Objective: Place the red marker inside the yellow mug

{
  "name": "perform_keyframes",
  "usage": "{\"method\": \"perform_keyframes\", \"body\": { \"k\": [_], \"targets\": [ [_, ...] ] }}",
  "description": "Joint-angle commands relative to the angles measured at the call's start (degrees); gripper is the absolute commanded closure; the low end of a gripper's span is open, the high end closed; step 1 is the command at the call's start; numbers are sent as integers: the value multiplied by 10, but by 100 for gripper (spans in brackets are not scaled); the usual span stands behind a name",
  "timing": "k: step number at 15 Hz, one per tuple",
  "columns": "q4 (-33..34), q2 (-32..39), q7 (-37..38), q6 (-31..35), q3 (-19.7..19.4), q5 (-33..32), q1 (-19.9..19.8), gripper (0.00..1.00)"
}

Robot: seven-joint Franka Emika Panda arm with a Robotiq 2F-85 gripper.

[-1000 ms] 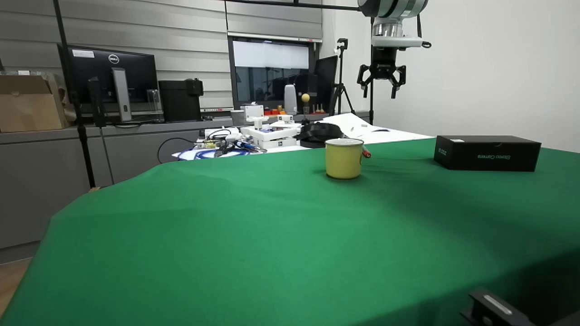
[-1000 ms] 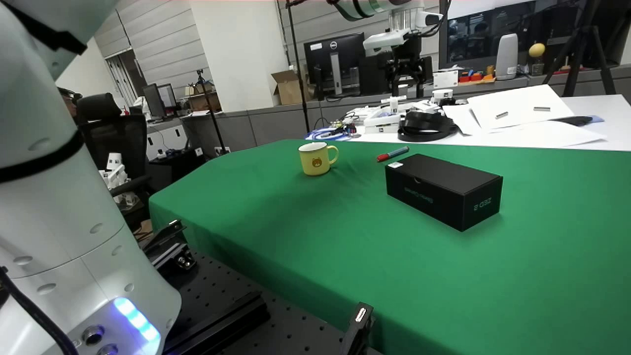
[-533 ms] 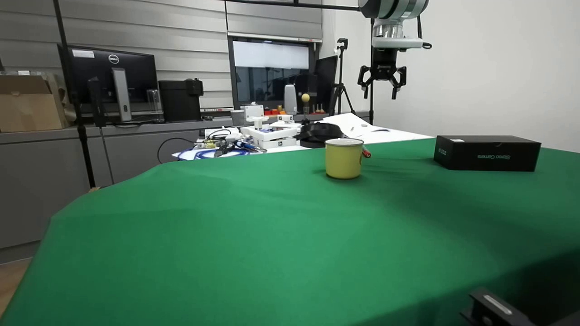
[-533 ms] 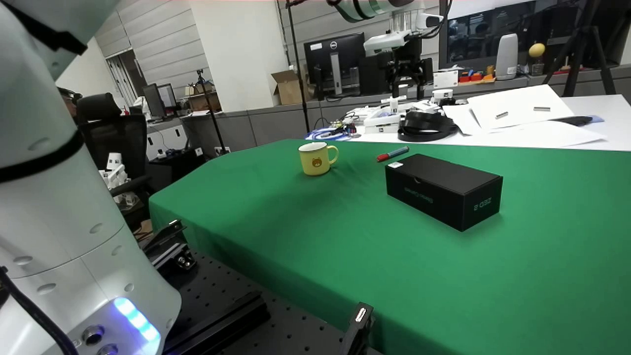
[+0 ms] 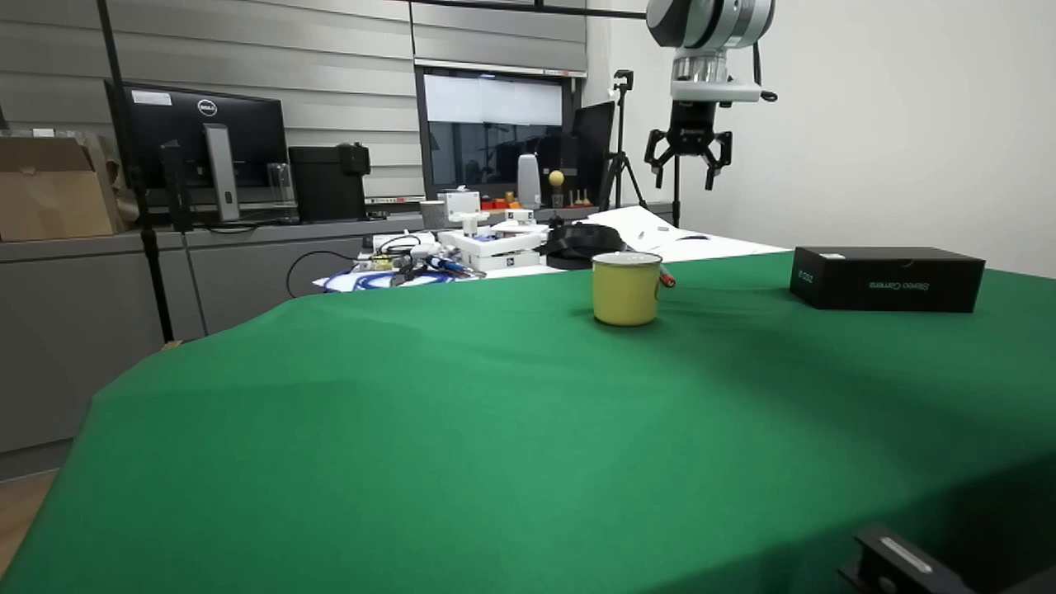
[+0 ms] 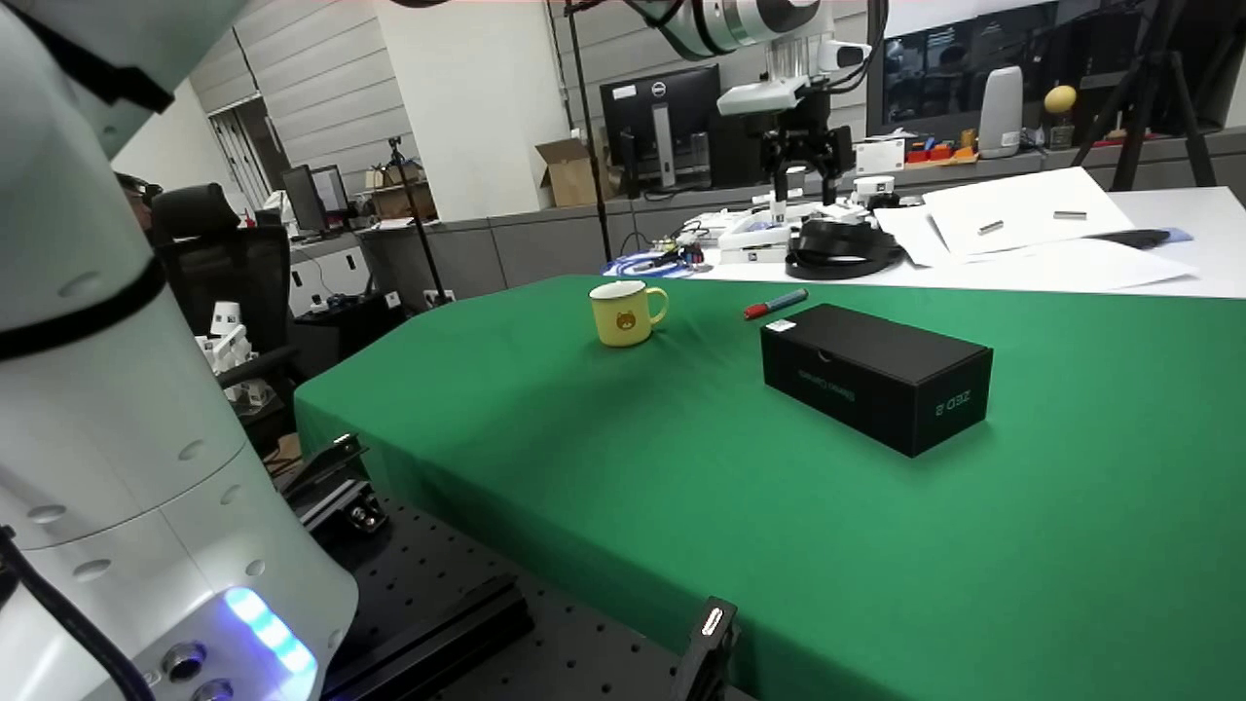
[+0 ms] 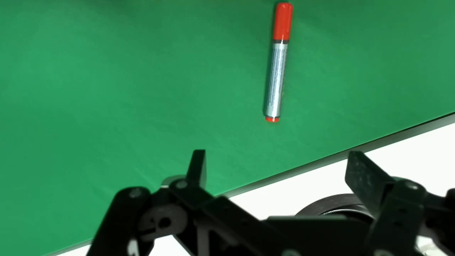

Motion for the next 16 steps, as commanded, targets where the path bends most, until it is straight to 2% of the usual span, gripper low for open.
{"method": "perform_keyframes", "body": {
  "k": [1,6,16],
  "targets": [
    [2,23,17,38,4,-5,8,0],
    [0,54,7,64,15,-1,14,0],
    [9,95,3,56,26,0,18,0]
  ]
}}
